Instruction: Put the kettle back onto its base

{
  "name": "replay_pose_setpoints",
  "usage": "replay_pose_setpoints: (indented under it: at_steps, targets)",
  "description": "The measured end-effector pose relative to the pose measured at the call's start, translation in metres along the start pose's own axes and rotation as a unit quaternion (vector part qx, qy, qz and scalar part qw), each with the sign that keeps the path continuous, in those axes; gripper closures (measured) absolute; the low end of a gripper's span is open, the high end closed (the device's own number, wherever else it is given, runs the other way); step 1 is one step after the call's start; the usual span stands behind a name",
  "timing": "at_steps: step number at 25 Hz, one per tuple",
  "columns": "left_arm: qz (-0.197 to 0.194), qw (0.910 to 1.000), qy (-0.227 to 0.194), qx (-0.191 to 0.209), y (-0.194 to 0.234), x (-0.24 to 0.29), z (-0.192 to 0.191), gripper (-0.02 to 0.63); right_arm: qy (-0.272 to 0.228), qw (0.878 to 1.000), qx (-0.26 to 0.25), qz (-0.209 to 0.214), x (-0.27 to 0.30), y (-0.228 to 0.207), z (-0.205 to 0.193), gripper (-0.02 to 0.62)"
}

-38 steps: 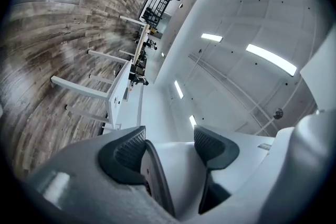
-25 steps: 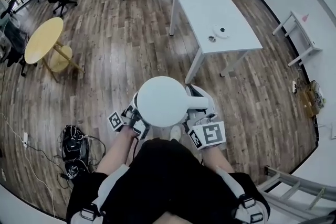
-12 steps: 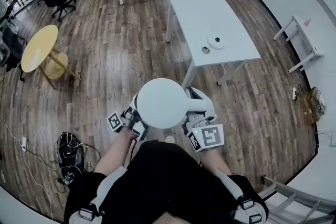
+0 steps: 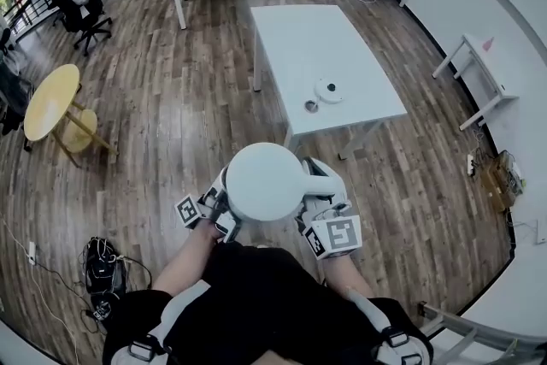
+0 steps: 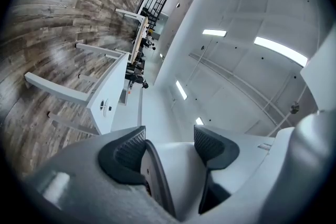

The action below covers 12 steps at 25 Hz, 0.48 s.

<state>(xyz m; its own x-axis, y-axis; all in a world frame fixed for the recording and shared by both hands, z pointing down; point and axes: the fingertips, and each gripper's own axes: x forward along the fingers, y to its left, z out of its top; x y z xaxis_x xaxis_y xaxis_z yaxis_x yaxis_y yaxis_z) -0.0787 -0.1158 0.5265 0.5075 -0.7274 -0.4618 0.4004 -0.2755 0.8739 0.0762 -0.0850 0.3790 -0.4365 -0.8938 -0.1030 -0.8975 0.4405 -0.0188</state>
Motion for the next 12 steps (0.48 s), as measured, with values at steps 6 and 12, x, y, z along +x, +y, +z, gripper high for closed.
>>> replay_pose_setpoints:
  at_steps: [6,12]
  targets:
    - [0.011,0.9998,0.019,-0.006,0.018,0.015,0.001,0.319,0.002,1.0,0.007,-0.022,0.003,-0.019,-0.011,0.591]
    - [0.016,0.9986,0.043,-0.028,0.044,0.051,0.011,0.319,0.008,0.999,-0.004,-0.052,0.023,-0.047,-0.015,0.589]
